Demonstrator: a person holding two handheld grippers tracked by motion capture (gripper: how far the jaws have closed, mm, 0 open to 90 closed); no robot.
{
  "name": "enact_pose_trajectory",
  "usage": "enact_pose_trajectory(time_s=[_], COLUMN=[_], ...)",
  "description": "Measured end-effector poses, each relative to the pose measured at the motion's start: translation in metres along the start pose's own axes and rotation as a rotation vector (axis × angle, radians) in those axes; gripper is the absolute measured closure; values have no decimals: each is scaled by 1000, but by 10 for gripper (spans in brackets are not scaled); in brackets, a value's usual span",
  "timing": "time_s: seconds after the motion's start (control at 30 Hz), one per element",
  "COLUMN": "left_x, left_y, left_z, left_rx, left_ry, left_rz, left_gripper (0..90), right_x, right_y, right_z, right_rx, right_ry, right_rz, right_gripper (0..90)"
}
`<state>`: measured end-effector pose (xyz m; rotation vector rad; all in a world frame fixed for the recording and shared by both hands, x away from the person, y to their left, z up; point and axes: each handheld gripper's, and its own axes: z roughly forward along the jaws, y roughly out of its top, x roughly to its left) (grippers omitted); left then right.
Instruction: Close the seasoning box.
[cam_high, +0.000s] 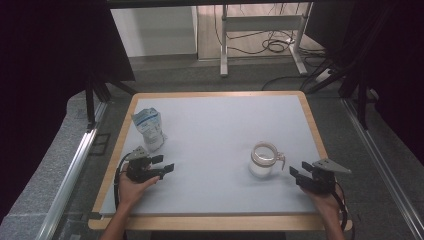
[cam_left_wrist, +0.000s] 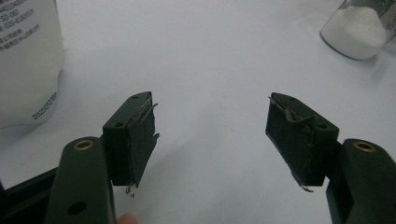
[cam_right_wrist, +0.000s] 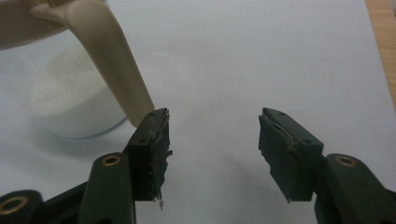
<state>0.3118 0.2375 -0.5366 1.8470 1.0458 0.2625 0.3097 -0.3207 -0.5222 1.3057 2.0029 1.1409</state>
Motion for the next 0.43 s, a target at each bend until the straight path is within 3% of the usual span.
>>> enact_pose_trajectory(time_s=[0.43], left_x=[-3], left_y=[0], left_z=[0], left_rx=[4], left_ry=[5], left_rz=[7], left_gripper=[327], right_x=[4], right_y=[2], right_z=[1], right_rx=[-4], right_ry=[-13], right_rz=[-16], right_gripper=[381])
